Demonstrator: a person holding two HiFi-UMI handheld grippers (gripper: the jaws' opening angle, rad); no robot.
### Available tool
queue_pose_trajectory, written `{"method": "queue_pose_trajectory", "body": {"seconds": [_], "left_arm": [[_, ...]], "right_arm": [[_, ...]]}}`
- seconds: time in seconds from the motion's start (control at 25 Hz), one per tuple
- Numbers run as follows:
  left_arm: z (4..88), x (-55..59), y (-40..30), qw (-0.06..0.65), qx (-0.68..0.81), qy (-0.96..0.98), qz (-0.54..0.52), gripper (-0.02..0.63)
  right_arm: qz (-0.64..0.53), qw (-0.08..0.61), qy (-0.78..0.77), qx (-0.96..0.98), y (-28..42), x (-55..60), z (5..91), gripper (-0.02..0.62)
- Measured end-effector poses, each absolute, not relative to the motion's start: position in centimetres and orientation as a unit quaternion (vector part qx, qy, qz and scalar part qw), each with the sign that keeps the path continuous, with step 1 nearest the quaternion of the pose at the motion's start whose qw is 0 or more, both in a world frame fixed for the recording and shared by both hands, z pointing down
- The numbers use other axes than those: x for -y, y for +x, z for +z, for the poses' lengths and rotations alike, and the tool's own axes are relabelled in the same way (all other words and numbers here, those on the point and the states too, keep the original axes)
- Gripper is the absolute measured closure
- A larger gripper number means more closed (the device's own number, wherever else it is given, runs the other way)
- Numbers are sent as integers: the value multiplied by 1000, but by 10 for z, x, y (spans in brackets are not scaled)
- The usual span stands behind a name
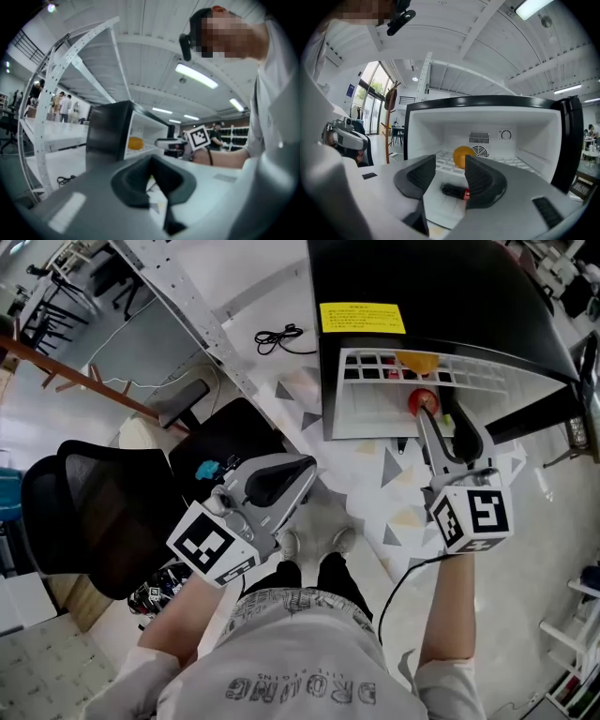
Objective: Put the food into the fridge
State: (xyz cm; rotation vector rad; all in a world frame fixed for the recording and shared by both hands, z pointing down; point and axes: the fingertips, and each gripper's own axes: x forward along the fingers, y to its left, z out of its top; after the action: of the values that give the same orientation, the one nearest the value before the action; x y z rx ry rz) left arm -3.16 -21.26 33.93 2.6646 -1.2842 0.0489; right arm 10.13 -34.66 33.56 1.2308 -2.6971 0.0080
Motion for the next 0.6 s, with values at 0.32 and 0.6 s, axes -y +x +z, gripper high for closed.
{"method": "queue_pose_trajectory", "body": {"seconds": [0.32,0.6], "left_arm": [[328,194,-37,78,412,908,12,600],[320,181,-42,70,400,914,6,600]], "right_arm": [[18,69,413,908,92,303,327,453],[36,61,410,909,85,272,325,502]]}}
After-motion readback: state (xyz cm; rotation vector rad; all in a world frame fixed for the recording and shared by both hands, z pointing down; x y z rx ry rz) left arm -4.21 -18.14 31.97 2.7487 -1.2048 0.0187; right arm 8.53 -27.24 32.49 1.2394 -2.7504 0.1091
